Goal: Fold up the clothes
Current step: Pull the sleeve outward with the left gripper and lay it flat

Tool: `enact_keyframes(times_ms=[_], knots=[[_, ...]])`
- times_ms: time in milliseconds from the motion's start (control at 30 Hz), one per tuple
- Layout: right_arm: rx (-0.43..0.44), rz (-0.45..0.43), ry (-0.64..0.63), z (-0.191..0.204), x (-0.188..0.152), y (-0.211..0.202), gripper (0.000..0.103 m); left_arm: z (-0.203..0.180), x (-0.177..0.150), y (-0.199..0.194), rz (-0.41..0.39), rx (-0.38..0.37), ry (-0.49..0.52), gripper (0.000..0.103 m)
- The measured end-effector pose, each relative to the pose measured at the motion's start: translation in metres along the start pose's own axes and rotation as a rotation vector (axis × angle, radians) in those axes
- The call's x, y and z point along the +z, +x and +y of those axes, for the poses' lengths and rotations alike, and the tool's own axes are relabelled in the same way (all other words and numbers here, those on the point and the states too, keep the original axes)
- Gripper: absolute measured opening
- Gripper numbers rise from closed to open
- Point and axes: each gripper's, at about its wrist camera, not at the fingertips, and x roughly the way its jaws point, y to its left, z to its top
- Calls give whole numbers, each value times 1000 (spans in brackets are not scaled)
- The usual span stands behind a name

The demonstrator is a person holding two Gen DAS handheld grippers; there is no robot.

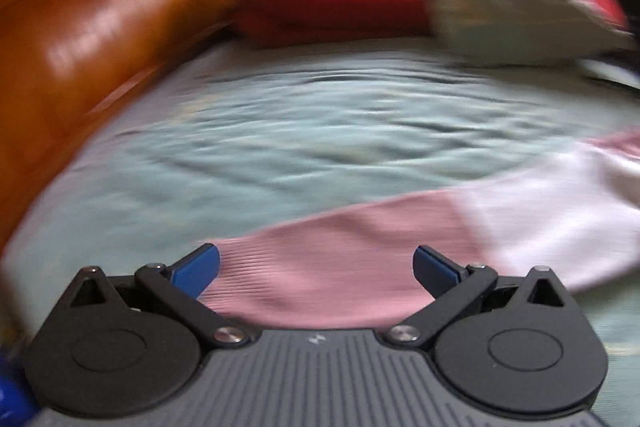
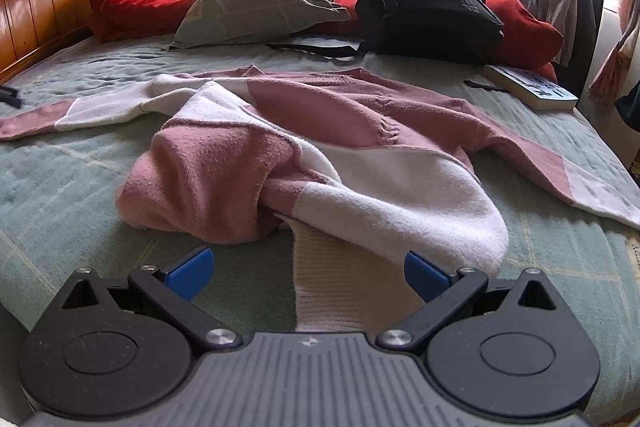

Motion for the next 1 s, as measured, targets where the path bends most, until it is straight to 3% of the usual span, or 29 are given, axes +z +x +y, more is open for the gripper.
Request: enact_keyframes(times_ms=[100,233,333,433,500,733,1000], knots=[[-2,8,-7,0,-1,3,103,-43,4,2,-2,-150,47,102],[2,31,-8,0,-3,9,103,-85,1,19,37,-268,86,102],[3,43,-11,-2,-6,13,103,-83,-7,50,115,-293,51,103],[2,55,3,-8,-9,16,103,-59,-12,62,81,-363,-15,102],[4,67,21,-14,-11,20,103,-55,-15,59,75,-395,11,102],[30,102,88,-28,-23,36,103,-60,-16,59,61,-385,35,103],[32,91,10,-25,-35,43,103,-63,-11,54,91,-352,41,103]])
